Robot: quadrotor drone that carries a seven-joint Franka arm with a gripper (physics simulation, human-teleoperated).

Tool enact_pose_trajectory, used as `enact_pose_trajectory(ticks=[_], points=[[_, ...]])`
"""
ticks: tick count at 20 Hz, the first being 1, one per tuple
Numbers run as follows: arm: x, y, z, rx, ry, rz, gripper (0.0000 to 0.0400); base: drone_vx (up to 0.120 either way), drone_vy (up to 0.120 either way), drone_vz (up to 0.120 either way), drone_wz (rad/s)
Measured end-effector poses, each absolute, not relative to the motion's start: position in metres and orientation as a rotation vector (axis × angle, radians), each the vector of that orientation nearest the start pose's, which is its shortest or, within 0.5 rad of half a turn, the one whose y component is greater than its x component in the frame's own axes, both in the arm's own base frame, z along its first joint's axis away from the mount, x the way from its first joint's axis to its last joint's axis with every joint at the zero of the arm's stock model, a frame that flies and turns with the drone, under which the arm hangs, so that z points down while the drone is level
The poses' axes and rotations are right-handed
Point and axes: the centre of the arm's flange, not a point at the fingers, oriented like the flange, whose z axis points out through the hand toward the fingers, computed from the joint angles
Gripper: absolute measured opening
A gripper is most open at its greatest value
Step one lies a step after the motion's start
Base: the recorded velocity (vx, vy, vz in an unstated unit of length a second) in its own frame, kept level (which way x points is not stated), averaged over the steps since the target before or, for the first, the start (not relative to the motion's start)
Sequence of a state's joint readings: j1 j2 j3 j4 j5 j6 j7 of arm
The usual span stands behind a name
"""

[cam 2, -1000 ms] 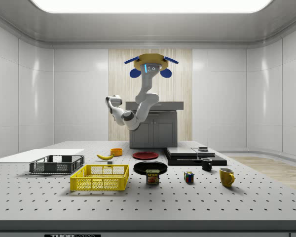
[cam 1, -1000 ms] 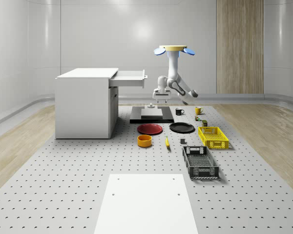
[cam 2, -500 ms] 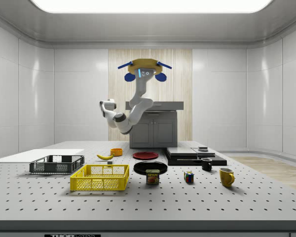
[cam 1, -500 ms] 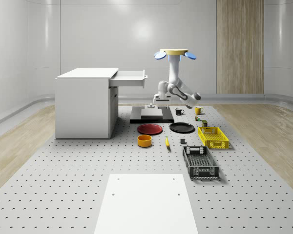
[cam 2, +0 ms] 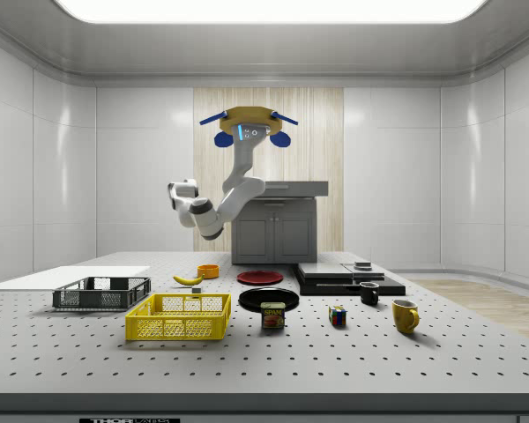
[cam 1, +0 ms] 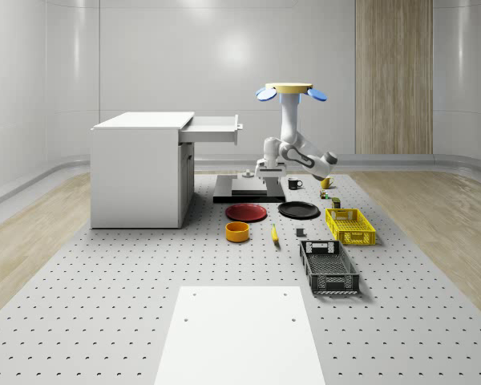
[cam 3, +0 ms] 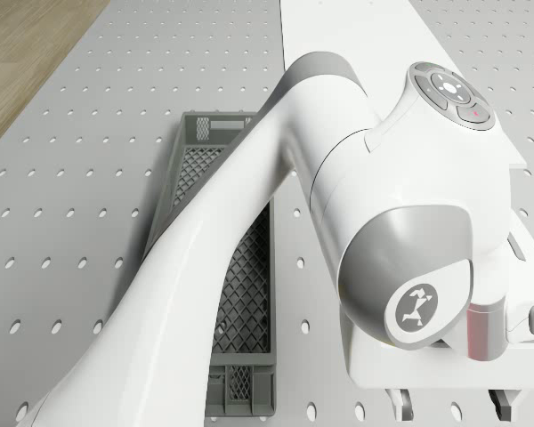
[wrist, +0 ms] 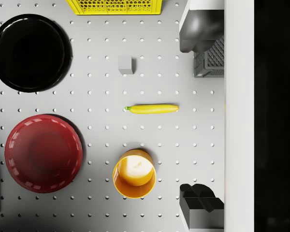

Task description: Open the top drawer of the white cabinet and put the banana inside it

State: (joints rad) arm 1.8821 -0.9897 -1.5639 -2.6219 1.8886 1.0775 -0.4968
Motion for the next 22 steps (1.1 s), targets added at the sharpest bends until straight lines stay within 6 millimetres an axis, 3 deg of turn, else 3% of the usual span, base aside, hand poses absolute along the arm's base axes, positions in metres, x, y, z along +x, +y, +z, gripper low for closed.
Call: enact_pose_trajectory(ticks=[22], points=[[0.3586, 0.1723, 0.4549, -0.002, -0.002, 0.787, 0.04, 0.0, 0.0, -0.12, 0.0]])
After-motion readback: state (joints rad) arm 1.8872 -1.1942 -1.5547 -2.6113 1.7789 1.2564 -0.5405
